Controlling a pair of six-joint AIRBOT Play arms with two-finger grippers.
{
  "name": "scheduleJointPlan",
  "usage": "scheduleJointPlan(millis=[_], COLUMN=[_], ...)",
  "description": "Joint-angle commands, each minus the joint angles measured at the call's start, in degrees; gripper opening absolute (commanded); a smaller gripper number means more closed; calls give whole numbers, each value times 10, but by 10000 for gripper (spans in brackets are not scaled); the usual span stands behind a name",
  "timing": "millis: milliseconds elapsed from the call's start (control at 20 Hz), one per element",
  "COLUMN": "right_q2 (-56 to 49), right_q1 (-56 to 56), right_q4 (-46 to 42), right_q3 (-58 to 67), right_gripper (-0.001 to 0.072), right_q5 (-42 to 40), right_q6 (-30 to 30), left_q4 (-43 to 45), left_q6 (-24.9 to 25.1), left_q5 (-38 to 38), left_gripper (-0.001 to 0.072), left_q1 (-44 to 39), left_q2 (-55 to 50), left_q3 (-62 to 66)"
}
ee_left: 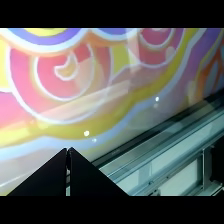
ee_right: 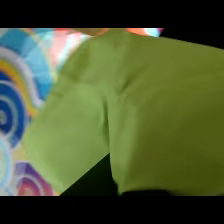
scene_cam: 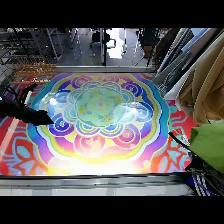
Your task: Fold the clothes and pants, and hang the long-sleeved shirts on hangers.
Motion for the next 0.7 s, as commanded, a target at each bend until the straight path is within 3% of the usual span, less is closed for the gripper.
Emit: scheduleJointPlan(millis=[0,200,300,400,500,650], right_q2=[1,-34,-63,-87,-93,-93], right_q1=[-218,-262,-247,-222,-192,-152], right_q4=[-78,-120,-120,-123,-123,-117], right_q3=[-63,-115,-120,-120,-120,-86], right_gripper=[10,15,130,355,511,531], right_q5=[32,-60,-90,-90,-115,-148], right_q6=[-73,-90,-92,-128,-150,-149], left_q4=[0,-1,-1,-1,-1,-1], left_q6=[2,2,0,0,0,0], left_q5=[0,0,2,5,5,5], left_gripper=[6,6,7,6,7,6], left_q1=[0,0,0,0,0,0], left_q2=[0,0,0,0,0,0], left_q3=[0,0,0,0,0,0])
